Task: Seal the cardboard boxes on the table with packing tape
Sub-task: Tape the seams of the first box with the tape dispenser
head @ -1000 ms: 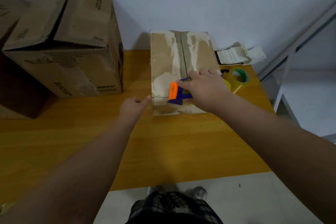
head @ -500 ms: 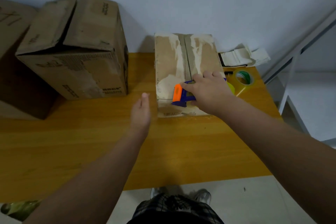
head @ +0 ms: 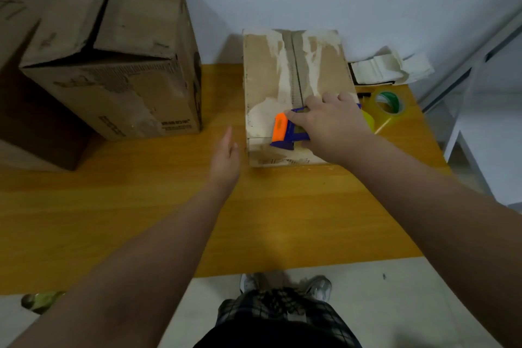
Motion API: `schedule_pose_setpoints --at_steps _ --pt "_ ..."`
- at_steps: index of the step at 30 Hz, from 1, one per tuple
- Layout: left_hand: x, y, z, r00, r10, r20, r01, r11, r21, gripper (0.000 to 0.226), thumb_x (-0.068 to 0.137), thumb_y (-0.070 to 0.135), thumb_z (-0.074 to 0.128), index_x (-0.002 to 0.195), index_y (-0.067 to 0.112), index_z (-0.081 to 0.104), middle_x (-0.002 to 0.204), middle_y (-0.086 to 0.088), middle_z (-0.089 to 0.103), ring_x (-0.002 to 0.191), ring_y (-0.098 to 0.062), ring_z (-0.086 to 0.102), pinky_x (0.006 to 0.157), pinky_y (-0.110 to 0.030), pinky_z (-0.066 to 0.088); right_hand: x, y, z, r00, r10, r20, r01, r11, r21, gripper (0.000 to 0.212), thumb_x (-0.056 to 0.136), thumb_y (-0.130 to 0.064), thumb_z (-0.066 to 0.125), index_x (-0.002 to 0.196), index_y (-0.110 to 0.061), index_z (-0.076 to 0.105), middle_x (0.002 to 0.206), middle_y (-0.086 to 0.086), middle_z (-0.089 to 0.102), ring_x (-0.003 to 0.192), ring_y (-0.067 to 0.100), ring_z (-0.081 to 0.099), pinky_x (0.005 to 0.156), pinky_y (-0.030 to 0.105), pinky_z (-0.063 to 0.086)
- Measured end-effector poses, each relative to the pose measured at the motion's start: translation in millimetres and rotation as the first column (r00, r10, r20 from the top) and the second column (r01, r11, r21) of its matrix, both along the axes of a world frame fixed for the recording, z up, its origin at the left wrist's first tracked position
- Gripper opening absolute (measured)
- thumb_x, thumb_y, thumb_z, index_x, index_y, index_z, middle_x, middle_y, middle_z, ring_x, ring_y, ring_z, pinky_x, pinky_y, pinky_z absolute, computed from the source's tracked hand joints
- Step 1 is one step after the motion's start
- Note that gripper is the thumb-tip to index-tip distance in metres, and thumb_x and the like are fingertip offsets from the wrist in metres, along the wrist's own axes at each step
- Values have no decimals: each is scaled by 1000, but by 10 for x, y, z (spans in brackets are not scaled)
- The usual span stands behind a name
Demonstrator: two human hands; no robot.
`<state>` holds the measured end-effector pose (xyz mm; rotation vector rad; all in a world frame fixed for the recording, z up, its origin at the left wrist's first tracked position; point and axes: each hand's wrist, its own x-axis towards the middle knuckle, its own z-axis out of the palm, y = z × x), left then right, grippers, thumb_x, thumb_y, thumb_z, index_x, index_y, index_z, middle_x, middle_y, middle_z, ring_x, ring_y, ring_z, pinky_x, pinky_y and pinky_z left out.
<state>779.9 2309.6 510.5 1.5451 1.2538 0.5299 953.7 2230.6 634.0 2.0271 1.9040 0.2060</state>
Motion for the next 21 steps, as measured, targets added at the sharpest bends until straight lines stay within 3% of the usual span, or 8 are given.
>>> schedule_pose_setpoints --at_steps 1,3,5,8,13,18,21 --pt "-64 83 15 991 -115 -73 128 968 216 59 97 16 44 148 33 19 156 10 17 141 -10 16 105 -26 20 -3 2 1 1000 -1 -5 1 1000 -2 58 89 -41 59 140 -30 34 125 9 51 111 32 49 90 45 38" --pt "-113 249 57 896 -333 -294 434 795 425 73 91 6 49 148 37 16 154 21 4 142 -7 9 111 -28 15 -8 5 4 1000 -1 -11 1 1000 -1 57 89 -41 58 139 -31 35 125 9 51 111 32 49 91 45 39" --pt "-82 386 92 779 -390 -491 616 623 482 71 91 9 50 149 33 17 155 15 1 144 -10 3 116 -33 6 -11 1 6 1000 -6 -17 6 1000 7 56 89 -40 58 139 -31 35 124 9 51 110 32 49 91 45 38" --pt "-17 534 119 694 -330 -640 705 493 510 72 90 19 56 149 31 17 158 4 5 144 -14 2 114 -34 -1 -16 -4 -8 1000 -10 -10 10 1000 22 56 89 -39 58 140 -30 34 123 9 52 110 32 49 91 45 38" --pt "147 587 98 636 -299 -712 755 430 494 88 84 26 66 150 29 8 158 5 4 145 -15 0 114 -33 -3 -13 19 -23 1000 -13 -13 13 999 37 57 89 -40 58 140 -30 35 124 9 52 111 31 49 90 45 38" --pt "139 694 154 610 -439 -659 784 453 424 76 89 42 55 150 31 10 157 12 3 145 -14 -1 114 -44 24 3 53 -21 999 -16 -28 17 999 39 59 89 -40 60 141 -30 35 125 8 52 112 31 48 89 44 38" --pt "107 719 182 592 -463 -660 802 415 429 68 93 38 49 149 34 10 152 20 -2 144 -12 -3 112 -42 29 8 66 -19 999 -15 -31 16 999 43 59 88 -42 59 141 -31 34 125 8 52 112 30 48 89 43 37"
